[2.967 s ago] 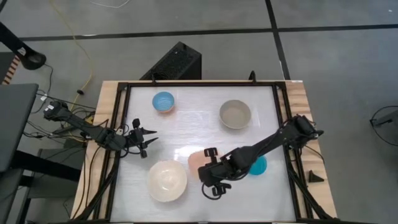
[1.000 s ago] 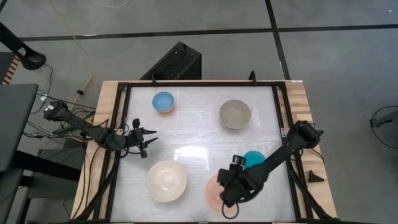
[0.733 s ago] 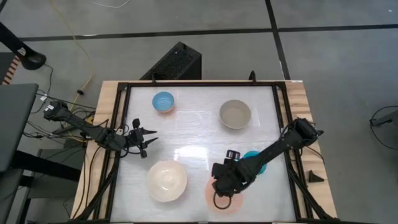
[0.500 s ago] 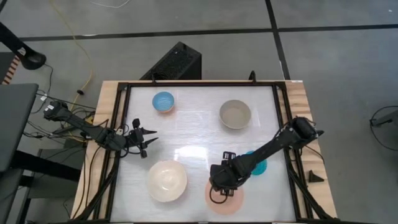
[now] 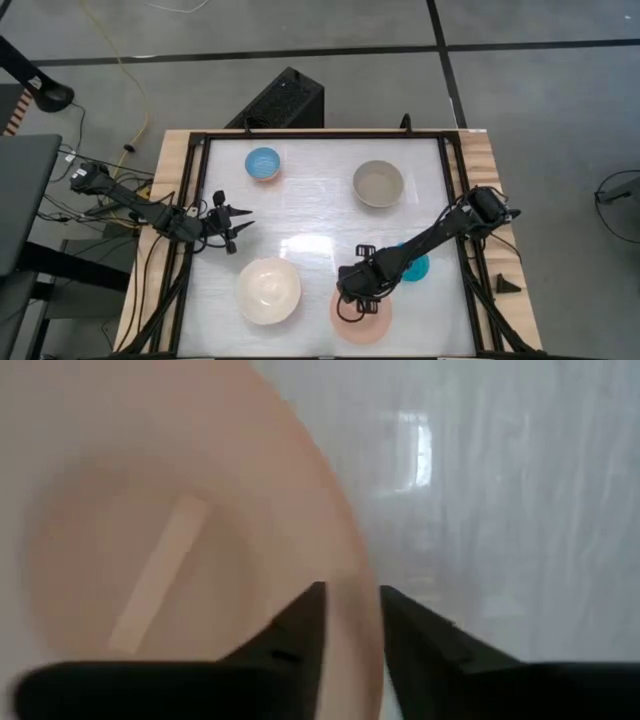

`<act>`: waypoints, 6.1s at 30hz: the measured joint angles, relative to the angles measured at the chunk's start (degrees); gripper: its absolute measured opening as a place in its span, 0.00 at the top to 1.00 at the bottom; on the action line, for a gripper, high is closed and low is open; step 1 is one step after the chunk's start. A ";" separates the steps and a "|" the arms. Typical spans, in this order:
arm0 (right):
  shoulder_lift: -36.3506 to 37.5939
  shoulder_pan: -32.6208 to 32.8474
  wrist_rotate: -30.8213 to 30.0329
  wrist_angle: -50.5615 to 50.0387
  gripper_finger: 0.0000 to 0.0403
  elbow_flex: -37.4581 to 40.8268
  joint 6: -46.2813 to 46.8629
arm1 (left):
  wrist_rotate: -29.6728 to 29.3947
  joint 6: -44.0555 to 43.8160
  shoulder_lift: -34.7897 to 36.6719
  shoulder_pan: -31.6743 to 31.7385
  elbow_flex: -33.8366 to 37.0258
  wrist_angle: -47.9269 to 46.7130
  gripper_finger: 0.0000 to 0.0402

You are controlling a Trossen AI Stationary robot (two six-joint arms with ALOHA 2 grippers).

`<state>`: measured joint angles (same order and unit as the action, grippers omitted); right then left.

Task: Nest bowls inside each other
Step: Stack the orange bowl on top of the white bowl, then stack the gray bowl on top of the orange bowl

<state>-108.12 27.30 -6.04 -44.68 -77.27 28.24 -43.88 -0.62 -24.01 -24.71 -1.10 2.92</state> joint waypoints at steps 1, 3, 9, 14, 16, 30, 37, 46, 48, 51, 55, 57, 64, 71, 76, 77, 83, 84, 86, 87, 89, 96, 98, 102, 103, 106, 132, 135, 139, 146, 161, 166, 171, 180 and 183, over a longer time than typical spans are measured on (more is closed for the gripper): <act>0.00 -0.12 0.17 -0.04 0.80 -0.31 0.00 | -0.02 -0.02 0.02 -0.01 0.01 0.00 0.69; 0.04 -0.40 1.00 -0.27 0.91 -1.21 0.05 | -0.02 0.00 0.00 -0.02 0.00 0.00 0.69; 0.00 -0.98 1.67 -6.95 0.92 -7.90 0.00 | -0.02 -0.01 0.00 -0.01 0.00 0.02 0.69; 0.11 -2.33 1.14 -9.71 0.93 -18.08 -1.37 | 0.00 0.00 0.00 -0.02 0.00 0.00 0.69; 0.11 -2.90 0.17 -7.63 0.93 -21.80 -3.53 | -0.02 0.00 0.00 -0.02 0.00 0.00 0.69; -6.92 -11.43 -1.56 22.85 0.93 -27.12 -3.51 | 0.00 -0.01 0.01 -0.01 0.00 0.00 0.69; -12.43 -12.81 1.90 25.16 0.93 -27.11 0.56 | 0.00 -0.01 0.02 -0.01 0.00 0.00 0.69; -15.39 -14.00 1.79 27.05 0.91 -27.11 1.82 | 0.00 -0.02 0.01 -0.01 0.00 0.00 0.69; -15.61 -13.95 1.76 27.72 0.91 -27.13 1.79 | 0.00 -0.02 0.02 0.00 0.00 0.00 0.69; -15.76 -13.95 1.71 27.82 0.87 -27.09 1.88 | 0.00 0.00 0.02 -0.02 0.00 0.00 0.69; -15.76 -14.00 1.23 27.48 0.81 -27.11 2.94 | 0.00 0.00 0.00 -0.02 0.00 0.00 0.69; -15.80 -14.00 0.90 27.36 0.77 -27.11 3.66 | -0.01 -0.02 0.02 0.00 0.00 0.00 0.69; -15.80 -14.01 -0.06 27.64 0.58 -27.11 3.86 | 0.00 -0.02 0.02 0.00 0.00 0.00 0.69; -13.86 -15.53 4.47 25.81 0.38 -28.18 1.33 | 0.00 0.00 0.00 -0.02 0.00 0.00 0.69; -10.81 -15.55 4.39 22.59 0.36 -29.56 -1.57 | 0.01 0.00 0.01 -0.02 0.02 0.13 0.69; -10.63 -15.34 4.37 23.83 0.36 -29.56 -1.86 | 0.02 -0.01 0.03 -0.01 0.02 0.08 0.69; -12.60 -11.30 1.02 35.23 0.36 -28.86 -8.77 | 0.06 -0.02 0.01 -0.01 0.02 0.07 0.69; -13.59 -10.35 -1.63 37.71 0.36 -28.18 -10.66 | 0.03 -0.02 0.02 -0.01 0.02 0.05 0.69; -16.43 -8.64 -8.60 45.45 0.37 -27.20 -13.18 | 0.04 -0.02 0.00 -0.02 0.02 0.09 0.69; -17.85 -7.92 -12.31 47.85 0.39 -26.55 -13.63 | 0.04 -0.02 0.00 -0.02 0.02 0.11 0.69; -21.01 -7.08 -18.66 54.70 0.43 -26.47 -13.97 | 0.04 -0.01 0.02 0.00 0.02 0.06 0.69; -28.06 -6.41 -29.01 68.31 0.74 -26.89 -16.69 | 0.02 0.00 0.00 -0.02 0.04 0.13 0.69; -29.32 -6.41 -29.38 70.02 0.84 -26.76 -18.08 | -0.01 0.00 0.01 -0.02 0.04 0.14 0.69; -30.63 -6.37 -29.95 72.18 0.95 -26.89 -18.68 | 0.00 0.00 0.02 -0.02 0.04 0.11 0.69; -30.73 -6.37 -29.95 71.97 0.95 -26.89 -18.96 | 0.00 -0.02 0.00 -0.02 0.04 0.11 0.69; -30.84 -6.31 -29.97 70.55 0.90 -26.87 -17.65 | -0.02 -0.02 0.00 -0.02 0.04 0.10 0.69; -29.76 -10.02 -28.27 53.22 0.94 -33.34 -16.31 | -0.02 0.00 0.02 0.00 0.02 0.04 0.69; -28.07 -9.56 -28.14 51.04 0.93 -33.34 -18.85 | -0.02 0.00 0.01 -0.02 0.02 0.02 0.69; -21.33 -9.33 -23.22 36.36 0.90 -33.36 -19.56 | -0.02 0.00 0.02 -0.02 0.02 0.02 0.69; -5.96 -12.58 -7.69 -1.32 0.89 -33.38 -18.13 | 0.00 0.00 0.00 0.00 0.02 0.02 0.69; 20.72 -26.12 -5.13 -19.79 0.75 -2.99 -9.28 | -0.02 0.00 0.02 -0.01 0.02 0.00 0.69; 27.65 -32.12 3.19 -10.41 0.62 10.07 -6.78 | -0.01 0.00 0.02 -0.02 0.02 0.00 0.69; 30.21 -34.74 4.65 -6.75 0.48 14.79 -6.20 | 0.00 0.00 0.00 0.00 0.02 0.00 0.69; 30.08 -36.44 4.16 -0.65 0.38 14.79 -3.52 | 0.00 0.00 0.02 0.00 0.02 0.00 0.69; 30.08 -36.44 1.90 2.00 0.38 14.79 -0.43 | 0.00 0.00 0.02 -0.02 0.02 0.00 0.69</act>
<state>-78.04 -9.15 -4.13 -42.67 -62.48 27.81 -43.88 -0.62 -23.99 -24.73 -1.08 2.92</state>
